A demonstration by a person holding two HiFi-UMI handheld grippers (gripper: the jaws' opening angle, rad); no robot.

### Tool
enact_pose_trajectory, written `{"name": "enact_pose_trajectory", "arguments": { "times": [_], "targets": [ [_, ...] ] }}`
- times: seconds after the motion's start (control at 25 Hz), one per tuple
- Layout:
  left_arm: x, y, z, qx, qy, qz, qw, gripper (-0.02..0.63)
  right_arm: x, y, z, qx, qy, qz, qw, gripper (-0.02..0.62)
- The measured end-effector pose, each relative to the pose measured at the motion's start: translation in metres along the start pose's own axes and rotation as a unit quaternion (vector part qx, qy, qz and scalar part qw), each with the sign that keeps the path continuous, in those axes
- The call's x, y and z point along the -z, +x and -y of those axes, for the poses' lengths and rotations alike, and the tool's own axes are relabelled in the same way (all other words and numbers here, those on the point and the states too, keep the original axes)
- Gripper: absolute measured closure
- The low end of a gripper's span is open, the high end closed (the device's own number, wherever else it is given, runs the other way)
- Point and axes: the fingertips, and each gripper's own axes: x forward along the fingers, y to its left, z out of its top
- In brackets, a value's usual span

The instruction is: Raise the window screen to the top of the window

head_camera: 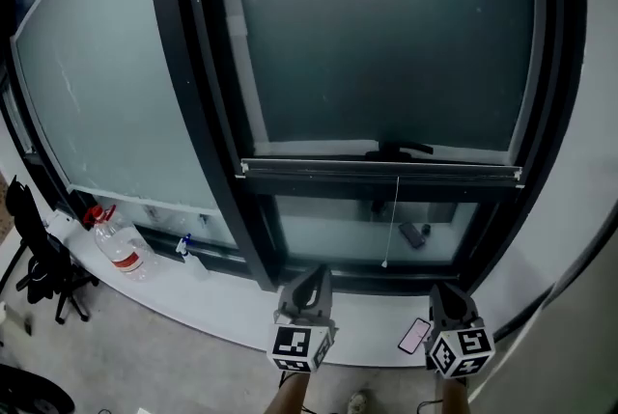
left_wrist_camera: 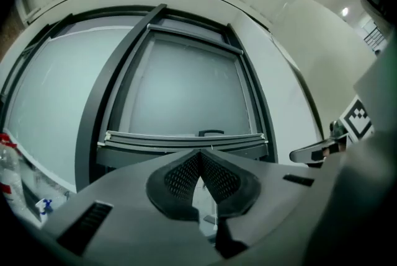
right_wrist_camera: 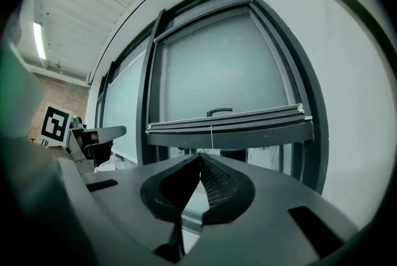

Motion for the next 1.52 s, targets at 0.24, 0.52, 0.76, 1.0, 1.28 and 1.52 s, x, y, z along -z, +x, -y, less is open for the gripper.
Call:
{"name": "enact_pose_trajectory", "arguments": {
  "times": [0.24,0.52,0.76,1.0,1.28,1.52],
  "targets": [
    [0.006,0.066,-0.011,0.003,0.014,0.002,0.9999,0.604,-0.018,0.066,0.031,-0.004,-0.001,0.023,1.000,0.591],
    [0.009,0.130,-0.031,0.031,0.065,-0.011,0.9974,0.604,-0.043,0.121,0.044,-0.013,-0.074,0.023,0.997,0.591],
    [0.016,0.188,-0.033,0.110,0.327,-0.072,0.9358,0.520,-0.065,0.181,0.042,-0.063,-0.334,-0.050,0.939,0.572],
    [0.031,0.229,-0.065,0.145,0.539,-0.155,0.8149,0.520,-0.058,0.228,0.066,-0.088,-0.579,-0.156,0.795,0.529],
    [0.036,0.241,-0.090,0.146,0.603,-0.217,0.7540,0.572,-0.055,0.242,0.093,-0.088,-0.620,-0.220,0.748,0.557],
    [0.038,0.241,-0.095,0.163,0.589,-0.247,0.7520,0.578,-0.052,0.244,0.104,-0.092,-0.614,-0.260,0.739,0.557]
  ]
}}
